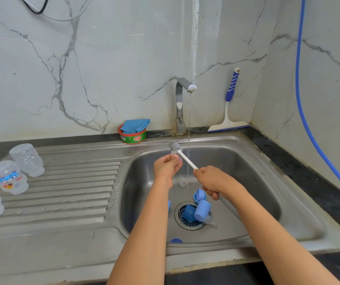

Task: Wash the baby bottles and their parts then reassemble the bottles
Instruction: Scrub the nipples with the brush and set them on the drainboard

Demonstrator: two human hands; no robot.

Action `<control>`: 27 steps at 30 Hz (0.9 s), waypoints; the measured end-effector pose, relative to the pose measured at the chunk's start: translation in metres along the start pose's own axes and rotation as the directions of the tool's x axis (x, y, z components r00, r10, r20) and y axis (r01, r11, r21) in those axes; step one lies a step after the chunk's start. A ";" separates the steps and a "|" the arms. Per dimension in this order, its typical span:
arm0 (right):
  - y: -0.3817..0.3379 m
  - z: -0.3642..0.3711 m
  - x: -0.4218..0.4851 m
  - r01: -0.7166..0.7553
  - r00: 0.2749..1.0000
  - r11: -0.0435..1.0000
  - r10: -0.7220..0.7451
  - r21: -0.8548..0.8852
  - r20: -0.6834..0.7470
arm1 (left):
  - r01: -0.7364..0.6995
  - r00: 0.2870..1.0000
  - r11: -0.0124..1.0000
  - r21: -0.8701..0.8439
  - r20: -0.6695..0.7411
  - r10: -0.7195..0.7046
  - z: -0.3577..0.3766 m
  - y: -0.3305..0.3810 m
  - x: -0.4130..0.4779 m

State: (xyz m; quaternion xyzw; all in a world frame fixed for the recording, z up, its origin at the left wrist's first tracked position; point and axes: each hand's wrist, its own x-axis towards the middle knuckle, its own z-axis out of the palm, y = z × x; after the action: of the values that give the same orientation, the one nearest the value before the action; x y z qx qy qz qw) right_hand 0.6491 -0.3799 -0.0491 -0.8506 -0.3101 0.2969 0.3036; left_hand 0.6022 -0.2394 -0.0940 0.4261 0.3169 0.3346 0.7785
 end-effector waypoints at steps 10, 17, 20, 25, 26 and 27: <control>-0.004 -0.005 -0.009 -0.023 0.998 0.998 0.020 0.058 0.055 | -0.114 0.984 0.969 0.221 -0.107 0.140 -0.003 -0.007 0.005; -0.007 -0.007 -0.011 -0.033 0.992 0.998 0.026 0.056 0.124 | -0.133 0.961 0.953 0.271 -0.199 0.190 -0.010 0.002 0.007; -0.003 -0.005 -0.006 -0.013 0.999 0.999 0.015 -0.039 0.032 | -0.218 0.960 0.869 0.445 -0.062 0.272 -0.003 -0.006 0.004; 0.003 -0.007 0.001 -0.024 1.000 0.998 0.024 -0.057 -0.002 | -0.216 0.966 0.893 0.395 -0.049 0.255 0.005 -0.010 0.004; 0.001 -0.007 0.000 -0.018 1.000 0.999 0.019 -0.051 0.011 | -0.185 0.970 0.929 0.320 -0.091 0.225 0.003 -0.009 0.007; -0.001 -0.007 -0.003 -0.014 1.000 0.999 0.015 -0.050 0.021 | -0.170 0.970 0.948 0.268 -0.124 0.208 0.001 -0.008 0.009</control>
State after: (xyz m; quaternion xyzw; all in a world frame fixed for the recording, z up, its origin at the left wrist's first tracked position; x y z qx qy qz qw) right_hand 0.6524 -0.3838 -0.0430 -0.8569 -0.3146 0.3004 0.2765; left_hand 0.6101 -0.2364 -0.1029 0.5247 0.3728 0.3954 0.6553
